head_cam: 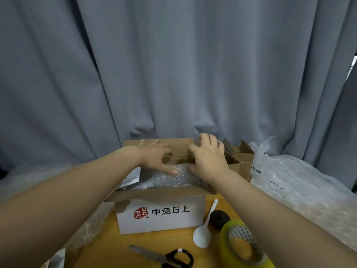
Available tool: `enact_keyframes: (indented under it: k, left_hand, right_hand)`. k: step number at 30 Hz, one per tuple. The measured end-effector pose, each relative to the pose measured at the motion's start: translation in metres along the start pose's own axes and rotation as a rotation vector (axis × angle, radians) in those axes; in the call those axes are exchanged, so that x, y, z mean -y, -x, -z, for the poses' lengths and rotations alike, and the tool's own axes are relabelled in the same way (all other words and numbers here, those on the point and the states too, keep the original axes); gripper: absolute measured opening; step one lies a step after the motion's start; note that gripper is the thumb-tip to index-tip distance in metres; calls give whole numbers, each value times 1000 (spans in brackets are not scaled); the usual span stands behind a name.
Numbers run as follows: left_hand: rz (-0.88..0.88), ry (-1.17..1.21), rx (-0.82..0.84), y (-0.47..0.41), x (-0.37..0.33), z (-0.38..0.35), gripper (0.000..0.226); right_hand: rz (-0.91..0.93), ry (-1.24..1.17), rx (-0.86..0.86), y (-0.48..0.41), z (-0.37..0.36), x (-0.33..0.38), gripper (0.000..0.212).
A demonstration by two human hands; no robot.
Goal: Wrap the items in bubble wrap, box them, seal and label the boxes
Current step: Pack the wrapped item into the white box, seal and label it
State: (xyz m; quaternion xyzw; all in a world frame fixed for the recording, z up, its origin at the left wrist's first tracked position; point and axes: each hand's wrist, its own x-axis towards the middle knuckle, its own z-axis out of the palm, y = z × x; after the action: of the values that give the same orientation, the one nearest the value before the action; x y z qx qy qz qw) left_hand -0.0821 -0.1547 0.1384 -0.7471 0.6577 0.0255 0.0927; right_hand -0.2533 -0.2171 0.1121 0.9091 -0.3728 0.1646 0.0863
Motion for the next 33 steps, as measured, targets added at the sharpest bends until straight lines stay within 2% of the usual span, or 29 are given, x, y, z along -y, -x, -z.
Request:
enact_keyframes:
  k: [2,4,6,7,9,10,11,14,17,19,20,22,23,24,26,27,28,31,33]
  left_hand:
    - [37,-24,-20,-6,-1,-8,83]
    - [61,-55,-20,-12,-7,-15,82]
    - [77,-81,-3,-17,-10,-18,89]
    - [84,-90,6,-20,-10,-18,93]
    - [99,-111,15,-25,-11,-17,101]
    - [103,-124,11,-26,-12,-17,104]
    - [103,-127,2,-26,-12,-16,104]
    - [83,-47,-91,-23,-4,-13,88]
    - [69,38,-247,-13,15,-9,83]
    - [74,156,-315,-4,26,-6,81]
    - [72,230,-320,2,30,-5,74]
    - [47,277,-294,14,32,-2,54]
    - [33,267,-283,20,31,-1,45]
    - [21,271,-263,27,30,0,40]
    - [7,345,-187,42,24,1,50]
    - [16,389,-126,49,21,2,59]
    - [33,420,-59,55,20,1,66]
    - [6,487,108,72,20,-3,83]
    - [-86,505,191,78,21,-8,93]
  right_hand:
    - [-135,-300,70,1,5,2,65]
    - [-236,-607,112,2,5,5,71]
    - [-290,-662,126,5,0,5,71]
    - [-307,-659,111,6,-1,4,66]
    - [-291,-710,71,8,-3,2,43]
    - [-251,-752,70,9,-3,0,30]
    - [-192,-771,104,11,-2,1,27]
    - [-10,-642,337,21,2,9,66]
    - [-19,-622,485,18,12,11,83]
    - [57,-634,660,14,23,12,95]
    - [137,-595,747,12,28,12,94]
    - [262,-453,852,12,37,16,78]
    - [296,-386,812,11,38,18,69]
    - [327,-331,703,8,36,20,58]
    - [353,-248,423,6,34,26,41]
    - [357,-240,369,6,34,29,43]
    - [357,-266,398,8,32,30,48]
    - [343,-385,672,17,30,34,61]
    - [367,-390,661,19,27,35,67]
